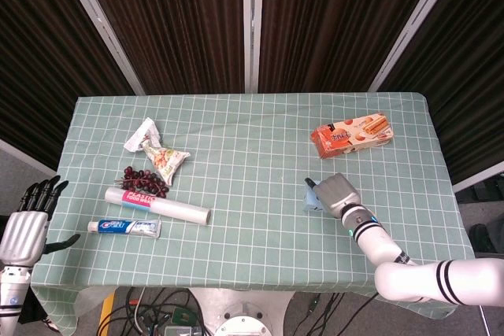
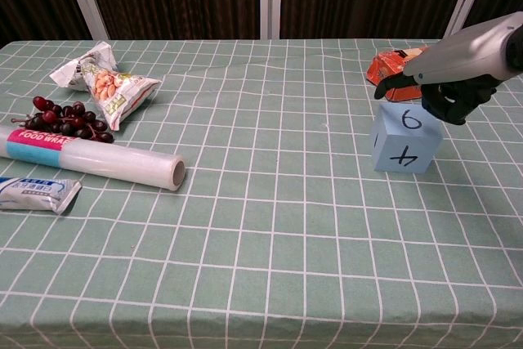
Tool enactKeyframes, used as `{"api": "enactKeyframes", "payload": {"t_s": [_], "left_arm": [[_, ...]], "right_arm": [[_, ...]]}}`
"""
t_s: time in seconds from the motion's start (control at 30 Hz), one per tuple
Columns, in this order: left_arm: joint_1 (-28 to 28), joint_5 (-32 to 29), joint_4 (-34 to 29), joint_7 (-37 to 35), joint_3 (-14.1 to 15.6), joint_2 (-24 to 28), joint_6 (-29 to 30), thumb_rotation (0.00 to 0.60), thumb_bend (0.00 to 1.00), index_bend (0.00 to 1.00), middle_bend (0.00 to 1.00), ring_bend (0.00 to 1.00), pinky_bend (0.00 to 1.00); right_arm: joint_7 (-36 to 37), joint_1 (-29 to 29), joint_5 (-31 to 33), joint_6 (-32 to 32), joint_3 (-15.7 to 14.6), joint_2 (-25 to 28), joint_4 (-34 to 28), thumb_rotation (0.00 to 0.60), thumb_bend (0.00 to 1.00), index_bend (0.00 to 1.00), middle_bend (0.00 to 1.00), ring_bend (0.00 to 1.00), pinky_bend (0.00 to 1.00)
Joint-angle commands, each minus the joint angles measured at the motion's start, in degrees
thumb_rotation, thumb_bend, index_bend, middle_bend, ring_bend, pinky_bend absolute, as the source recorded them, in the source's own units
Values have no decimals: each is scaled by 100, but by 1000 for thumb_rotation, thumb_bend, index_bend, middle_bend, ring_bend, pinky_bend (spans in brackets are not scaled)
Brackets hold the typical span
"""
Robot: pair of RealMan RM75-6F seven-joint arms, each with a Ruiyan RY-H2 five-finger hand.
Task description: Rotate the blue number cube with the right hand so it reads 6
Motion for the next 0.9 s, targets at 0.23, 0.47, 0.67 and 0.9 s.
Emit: {"api": "enactKeyframes", "payload": {"t_s": [0.23, 0.47, 0.67, 0.9], "left_arm": [[16, 31, -65, 95, 43, -17, -6, 600, 0, 70, 0, 0, 1], [-26, 172, -226, 319, 73, -56, 0, 600, 0, 70, 0, 0, 1], [-53, 244, -488, 640, 82, -55, 3, 600, 0, 70, 0, 0, 1], [-34, 243, -547, 821, 75, 34, 47, 600, 0, 70, 0, 0, 1]], "right_arm": [[1907, -2645, -4269, 3193, -785, 698, -375, 600, 632, 20, 566, 455, 562], [3566, -5161, -5527, 5371, -1363, 185, 1632, 600, 50, 0, 0, 0, 0], [5178, -6171, -5666, 5644, -1155, -242, 3056, 600, 48, 0, 0, 0, 0], [5345, -6266, -5972, 5310, -737, -422, 3203, 600, 54, 0, 0, 0, 0]]}}
